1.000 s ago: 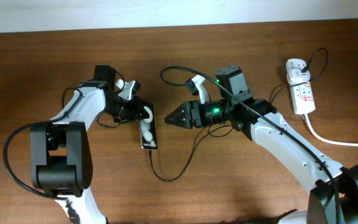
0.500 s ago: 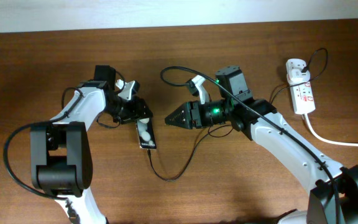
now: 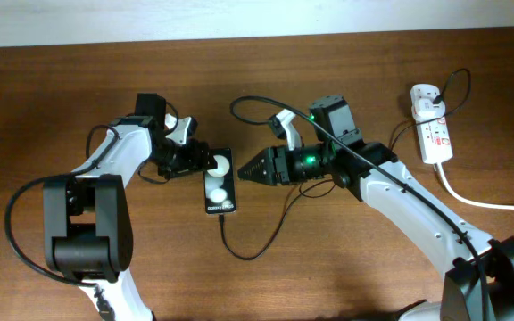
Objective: Plug charger to phone and switch on socket
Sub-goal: 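Lower the plugged phone onto the table with the left gripper and release, then move the right gripper to the power strip's orange switch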
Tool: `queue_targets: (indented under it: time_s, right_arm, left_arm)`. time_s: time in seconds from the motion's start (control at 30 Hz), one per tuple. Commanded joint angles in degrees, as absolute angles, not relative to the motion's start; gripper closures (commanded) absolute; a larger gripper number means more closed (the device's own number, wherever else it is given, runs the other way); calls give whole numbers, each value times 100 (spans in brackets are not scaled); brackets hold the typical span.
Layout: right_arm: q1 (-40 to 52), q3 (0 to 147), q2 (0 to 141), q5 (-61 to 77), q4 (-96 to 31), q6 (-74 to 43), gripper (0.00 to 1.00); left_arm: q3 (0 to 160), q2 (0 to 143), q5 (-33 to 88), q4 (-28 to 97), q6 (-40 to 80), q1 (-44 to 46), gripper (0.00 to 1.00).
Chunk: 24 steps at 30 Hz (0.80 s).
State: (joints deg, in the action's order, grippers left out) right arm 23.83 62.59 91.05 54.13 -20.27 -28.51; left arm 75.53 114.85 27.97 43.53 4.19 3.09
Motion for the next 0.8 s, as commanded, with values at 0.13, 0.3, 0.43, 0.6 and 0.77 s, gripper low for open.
queue_targets:
  time_s: [0.13,0.3,0.43,0.6,0.77]
  right_arm:
    - [2414,6381,8888,3686,-3288,-2268,43]
    - [2311,7253,8014,1796,-4950,-1671,48]
    - [1772,8147,7640,886,-6191,-1669,92]
    - [-10,8901,7623,834,-6814,-1562,96]
    - [-2427,8906,8420,1208,-6178,-1540,96]
  left_arm:
    - [8739,10735,2237,5334,384,220,20]
    - [10130,9504,1754,6007,386,-38,1]
    - [10232,8680,1151,6020,384,-294,1]
    - [10232,8412,1002,6123,384,-316,1]
    - [10232,8420,1002,6123,384,-316,1]
